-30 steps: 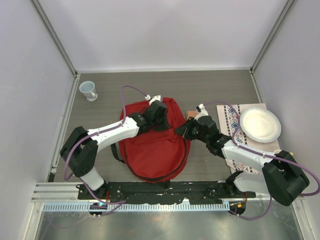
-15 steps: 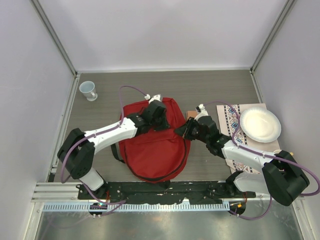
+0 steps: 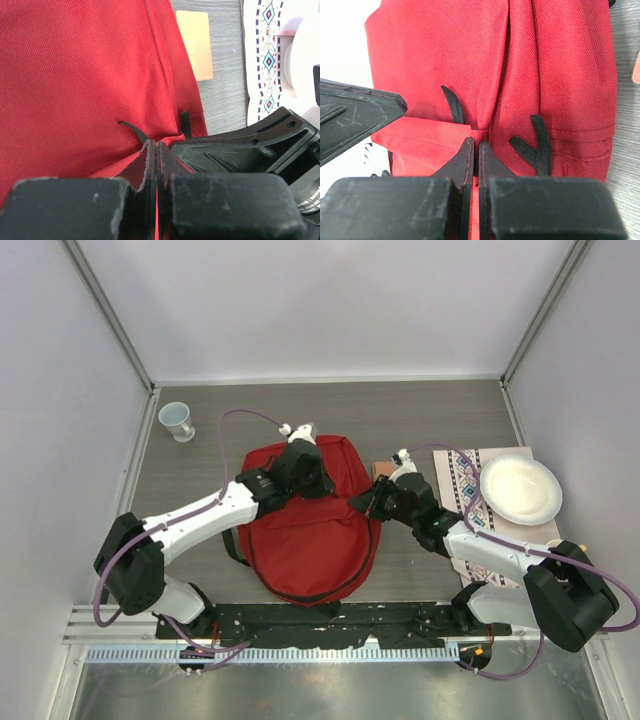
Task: Pack the student bag
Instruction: Unzip the student bag at the center of the board.
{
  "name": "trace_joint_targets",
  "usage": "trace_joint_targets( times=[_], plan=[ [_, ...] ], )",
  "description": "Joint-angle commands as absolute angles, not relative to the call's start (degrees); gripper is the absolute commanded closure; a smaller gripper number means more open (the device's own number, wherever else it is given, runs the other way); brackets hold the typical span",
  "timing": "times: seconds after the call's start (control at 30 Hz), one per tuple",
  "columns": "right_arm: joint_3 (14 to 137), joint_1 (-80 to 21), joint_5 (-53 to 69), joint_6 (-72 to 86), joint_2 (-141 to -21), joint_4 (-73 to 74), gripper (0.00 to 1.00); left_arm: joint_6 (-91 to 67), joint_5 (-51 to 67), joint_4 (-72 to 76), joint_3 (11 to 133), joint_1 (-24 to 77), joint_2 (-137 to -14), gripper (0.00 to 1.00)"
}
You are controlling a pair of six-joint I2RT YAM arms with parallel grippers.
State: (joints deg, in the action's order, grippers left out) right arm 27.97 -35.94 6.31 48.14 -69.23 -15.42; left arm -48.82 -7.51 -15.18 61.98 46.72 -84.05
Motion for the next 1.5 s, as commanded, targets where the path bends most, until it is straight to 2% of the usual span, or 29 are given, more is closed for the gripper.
trace_joint_targets(
  times=[0.0, 0.03, 0.1, 0.13, 0.17, 0.23, 0.33, 0.77, 0.97, 1.07, 1.3, 1.47],
  plan=[
    [27.86, -36.12, 6.24, 47.20, -67.50, -16.44, 0.99, -48.43, -8.35, -14.06, 61.96, 46.41, -83.49, 0.99],
    [27.86, -36.12, 6.24, 47.20, -67.41, -16.61, 0.99, -48.86, -8.61, -14.76, 62.40, 46.32, -84.45, 0.87],
    [27.95, -36.12, 6.33, 47.20, -67.50, -16.79, 0.99, -50.53, -8.88, -16.08, 63.36, 46.32, -85.25, 0.71],
    [27.95, -36.04, 6.42, 47.20, -67.41, -16.70, 0.99, -50.97, -8.62, -16.00, 63.46, 46.32, -85.78, 0.58],
    [27.95, -36.12, 6.42, 47.28, -67.33, -16.79, 0.99, -51.32, -8.44, -15.74, 63.72, 46.32, -86.39, 0.52],
    [27.86, -36.12, 6.42, 47.20, -67.15, -16.70, 0.99, -52.91, -8.70, -15.73, 63.81, 46.41, -86.92, 0.43],
    [27.77, -36.12, 6.33, 47.20, -66.71, -16.61, 0.99, -54.40, -8.61, -16.78, 64.60, 46.32, -88.33, 0.38],
    [27.95, -36.12, 6.94, 47.02, -67.33, -16.96, 0.99, -55.55, -6.77, -20.65, 71.62, 46.41, -96.23, 0.35],
    [27.42, -36.12, 6.77, 46.93, -66.71, -17.66, 0.99, -55.72, -7.29, -26.36, 74.97, 46.32, -99.75, 0.38],
    [27.42, -36.21, 6.86, 46.50, -66.45, -17.84, 0.99, -55.64, -7.56, -28.38, 76.29, 46.41, -100.98, 0.42],
    [27.60, -36.47, 6.33, 45.88, -65.74, -17.58, 0.99, -54.50, -8.00, -31.72, 78.31, 46.58, -102.92, 0.67],
    [27.60, -36.82, 5.98, 45.88, -65.39, -17.58, 0.99, -53.88, -7.47, -32.52, 79.10, 46.76, -103.80, 0.77]
  ],
)
